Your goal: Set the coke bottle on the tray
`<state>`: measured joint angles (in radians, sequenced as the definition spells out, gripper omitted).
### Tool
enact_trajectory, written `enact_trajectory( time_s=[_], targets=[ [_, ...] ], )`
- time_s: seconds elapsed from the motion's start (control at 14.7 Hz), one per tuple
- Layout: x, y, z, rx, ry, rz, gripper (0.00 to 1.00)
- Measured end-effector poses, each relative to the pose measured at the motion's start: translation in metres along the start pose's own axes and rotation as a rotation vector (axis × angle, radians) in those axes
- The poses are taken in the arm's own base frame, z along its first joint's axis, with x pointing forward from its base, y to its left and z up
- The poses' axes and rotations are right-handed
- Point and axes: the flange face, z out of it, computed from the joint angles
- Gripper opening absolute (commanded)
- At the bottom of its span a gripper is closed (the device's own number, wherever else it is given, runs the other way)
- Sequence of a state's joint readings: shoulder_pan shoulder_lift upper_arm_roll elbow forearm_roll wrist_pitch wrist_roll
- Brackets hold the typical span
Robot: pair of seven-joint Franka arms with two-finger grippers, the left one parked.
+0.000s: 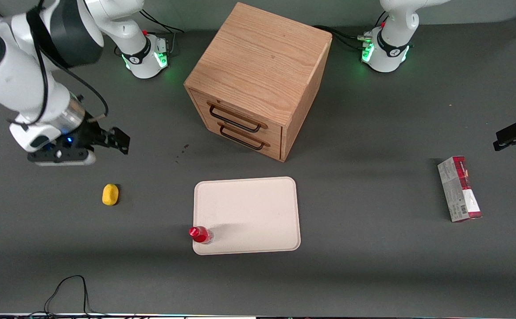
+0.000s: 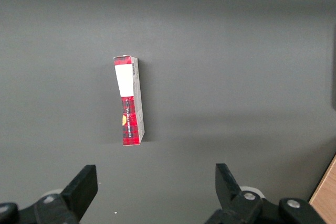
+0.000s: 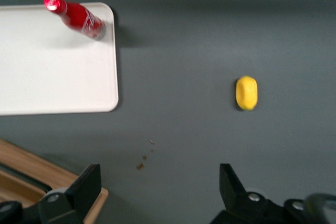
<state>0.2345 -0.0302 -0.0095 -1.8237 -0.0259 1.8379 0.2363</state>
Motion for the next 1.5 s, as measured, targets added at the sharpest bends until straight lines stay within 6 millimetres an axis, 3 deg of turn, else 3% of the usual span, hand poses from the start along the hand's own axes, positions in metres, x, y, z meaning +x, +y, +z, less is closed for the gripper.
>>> enact_trajectory(
  time_s=[0.14,0.27,0.68,1.16,1.5],
  targets=[
    [-0.018,0.020,-0.008,0.005,-0.019,0.017,1.00],
    [-0.023,0.033,-0.015,0.024,-0.044,0.029,1.00],
    [-0.017,0.042,-0.041,0.043,-0.057,0.003,1.00],
    [-0.018,0.042,-0.046,0.040,-0.095,-0.063,1.00],
    [-0.006,0.063,-0.053,0.034,-0.101,-0.025,1.00]
  ],
)
